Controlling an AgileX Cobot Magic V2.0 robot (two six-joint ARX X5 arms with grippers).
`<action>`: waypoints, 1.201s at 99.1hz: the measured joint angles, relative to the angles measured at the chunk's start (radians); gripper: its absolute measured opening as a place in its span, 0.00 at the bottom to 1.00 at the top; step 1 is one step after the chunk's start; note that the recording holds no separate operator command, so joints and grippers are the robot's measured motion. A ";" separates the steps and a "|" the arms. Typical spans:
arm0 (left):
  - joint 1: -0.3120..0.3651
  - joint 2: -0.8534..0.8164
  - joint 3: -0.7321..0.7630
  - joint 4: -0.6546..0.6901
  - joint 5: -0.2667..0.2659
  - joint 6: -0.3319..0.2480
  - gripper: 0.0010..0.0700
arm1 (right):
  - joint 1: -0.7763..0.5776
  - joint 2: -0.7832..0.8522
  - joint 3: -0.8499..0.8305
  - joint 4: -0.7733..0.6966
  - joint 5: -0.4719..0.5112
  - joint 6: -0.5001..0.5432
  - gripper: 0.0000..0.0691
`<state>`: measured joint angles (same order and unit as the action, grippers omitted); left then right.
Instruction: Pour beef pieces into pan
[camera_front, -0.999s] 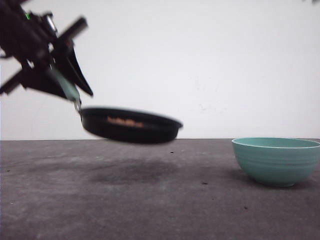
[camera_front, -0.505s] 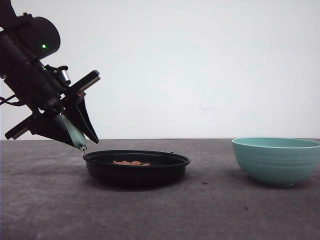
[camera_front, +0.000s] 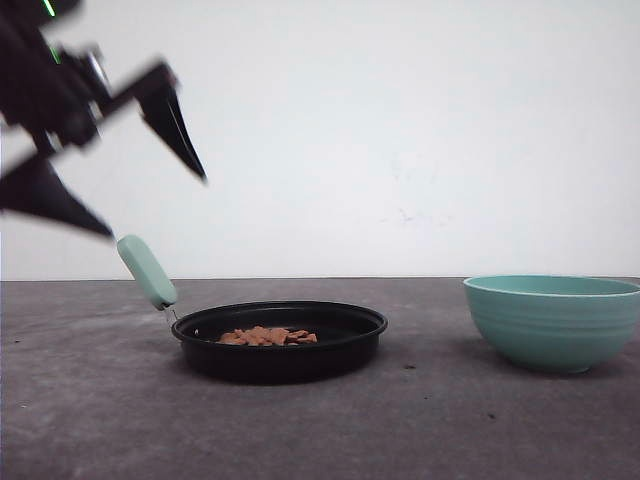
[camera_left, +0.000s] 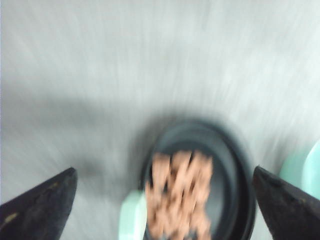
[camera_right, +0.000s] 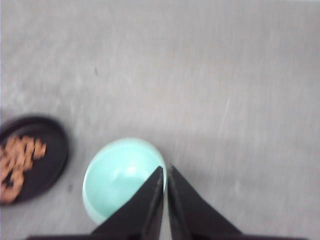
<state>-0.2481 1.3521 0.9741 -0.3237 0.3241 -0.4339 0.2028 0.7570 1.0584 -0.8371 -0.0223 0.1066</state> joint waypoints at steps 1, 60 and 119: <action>0.002 -0.013 0.000 0.001 -0.009 0.000 0.99 | 0.000 0.000 0.000 0.008 0.000 -0.004 0.02; 0.003 -0.574 0.000 0.046 -0.171 0.162 0.03 | 0.000 -0.008 -0.015 0.363 -0.010 -0.179 0.02; 0.003 -0.586 0.000 -0.032 -0.172 0.172 0.02 | 0.000 -0.019 -0.020 0.392 -0.004 -0.216 0.02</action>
<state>-0.2455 0.7666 0.9741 -0.3557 0.1524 -0.2623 0.2028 0.7383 1.0386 -0.4450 -0.0261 -0.1089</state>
